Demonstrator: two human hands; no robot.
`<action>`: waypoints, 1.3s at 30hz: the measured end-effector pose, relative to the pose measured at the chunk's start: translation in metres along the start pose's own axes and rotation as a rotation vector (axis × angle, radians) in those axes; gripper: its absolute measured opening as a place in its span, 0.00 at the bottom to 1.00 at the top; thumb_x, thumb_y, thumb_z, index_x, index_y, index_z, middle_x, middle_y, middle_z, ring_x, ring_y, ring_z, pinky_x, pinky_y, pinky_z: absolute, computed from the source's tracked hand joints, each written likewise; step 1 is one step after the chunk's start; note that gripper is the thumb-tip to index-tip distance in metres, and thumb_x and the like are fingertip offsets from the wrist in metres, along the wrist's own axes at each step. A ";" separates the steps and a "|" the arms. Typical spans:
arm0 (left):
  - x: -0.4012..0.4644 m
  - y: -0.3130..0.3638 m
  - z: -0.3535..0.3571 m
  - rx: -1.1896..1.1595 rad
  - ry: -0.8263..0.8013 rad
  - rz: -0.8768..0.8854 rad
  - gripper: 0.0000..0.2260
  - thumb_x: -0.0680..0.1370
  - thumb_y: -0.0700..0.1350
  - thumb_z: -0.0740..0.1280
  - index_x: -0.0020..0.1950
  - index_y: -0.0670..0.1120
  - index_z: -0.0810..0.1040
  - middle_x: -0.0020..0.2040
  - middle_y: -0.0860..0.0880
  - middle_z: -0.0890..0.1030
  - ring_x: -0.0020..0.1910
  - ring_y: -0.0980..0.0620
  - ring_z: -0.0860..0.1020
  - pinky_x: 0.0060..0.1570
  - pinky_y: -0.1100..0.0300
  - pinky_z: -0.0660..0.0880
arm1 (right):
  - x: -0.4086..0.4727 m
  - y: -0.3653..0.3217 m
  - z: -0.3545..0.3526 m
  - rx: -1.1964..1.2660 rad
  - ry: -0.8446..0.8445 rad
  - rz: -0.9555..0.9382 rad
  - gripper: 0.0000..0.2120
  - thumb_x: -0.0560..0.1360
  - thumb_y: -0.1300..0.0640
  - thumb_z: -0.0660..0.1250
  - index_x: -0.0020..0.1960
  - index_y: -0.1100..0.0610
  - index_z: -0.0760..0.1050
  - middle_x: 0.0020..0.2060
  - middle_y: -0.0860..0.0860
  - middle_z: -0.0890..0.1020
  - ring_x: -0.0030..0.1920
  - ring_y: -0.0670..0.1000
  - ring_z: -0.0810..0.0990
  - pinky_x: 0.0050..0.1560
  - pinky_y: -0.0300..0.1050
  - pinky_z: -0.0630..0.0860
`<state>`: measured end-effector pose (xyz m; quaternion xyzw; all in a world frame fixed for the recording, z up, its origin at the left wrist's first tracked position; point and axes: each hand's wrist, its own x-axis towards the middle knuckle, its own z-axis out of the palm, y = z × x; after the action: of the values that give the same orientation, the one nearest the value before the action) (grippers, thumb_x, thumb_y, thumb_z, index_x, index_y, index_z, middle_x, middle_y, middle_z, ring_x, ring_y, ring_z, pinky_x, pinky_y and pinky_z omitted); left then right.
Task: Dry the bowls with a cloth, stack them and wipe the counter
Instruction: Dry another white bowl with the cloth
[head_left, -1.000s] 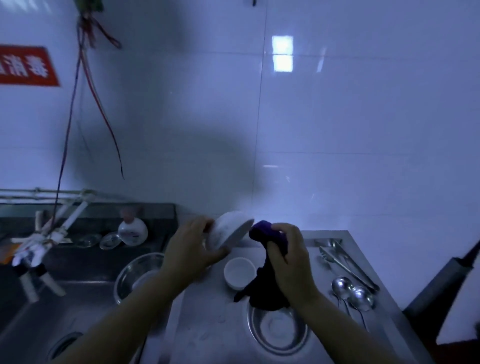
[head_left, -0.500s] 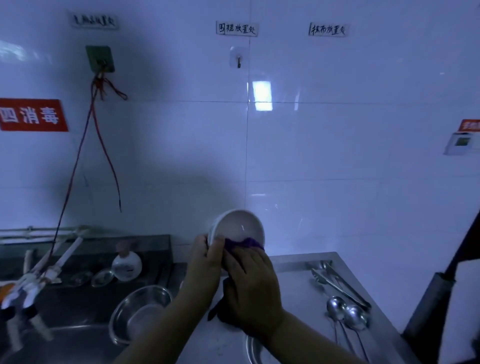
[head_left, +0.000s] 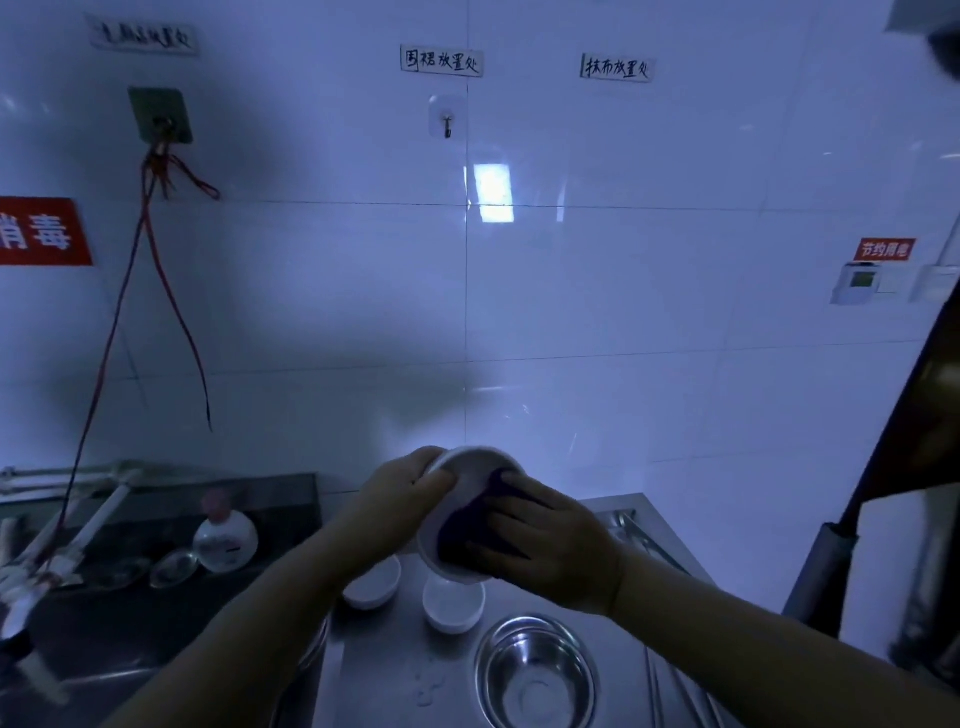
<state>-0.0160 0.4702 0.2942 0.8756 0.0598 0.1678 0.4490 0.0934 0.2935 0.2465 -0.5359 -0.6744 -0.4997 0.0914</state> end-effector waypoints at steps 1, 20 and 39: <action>0.002 0.003 0.002 -0.007 0.057 0.018 0.11 0.72 0.54 0.57 0.51 0.55 0.75 0.47 0.55 0.79 0.46 0.58 0.76 0.41 0.63 0.71 | 0.003 -0.006 0.002 -0.012 0.012 0.066 0.06 0.77 0.60 0.69 0.52 0.53 0.83 0.44 0.54 0.84 0.46 0.53 0.82 0.64 0.52 0.72; -0.004 0.021 0.013 -0.387 0.146 -0.004 0.17 0.68 0.44 0.67 0.54 0.59 0.75 0.52 0.50 0.80 0.47 0.51 0.79 0.39 0.61 0.76 | 0.019 -0.017 -0.010 -0.041 0.039 0.219 0.10 0.76 0.57 0.69 0.57 0.55 0.81 0.45 0.54 0.84 0.44 0.53 0.82 0.48 0.48 0.78; -0.013 0.022 0.013 -0.298 0.084 0.085 0.17 0.66 0.48 0.65 0.52 0.61 0.76 0.50 0.56 0.81 0.49 0.54 0.79 0.44 0.62 0.76 | 0.007 -0.009 -0.023 -0.026 0.016 0.136 0.07 0.77 0.57 0.69 0.54 0.55 0.83 0.48 0.53 0.84 0.47 0.53 0.83 0.53 0.48 0.77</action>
<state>-0.0242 0.4439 0.3017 0.7933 0.0157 0.2302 0.5634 0.0743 0.2809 0.2568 -0.5775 -0.6292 -0.5053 0.1237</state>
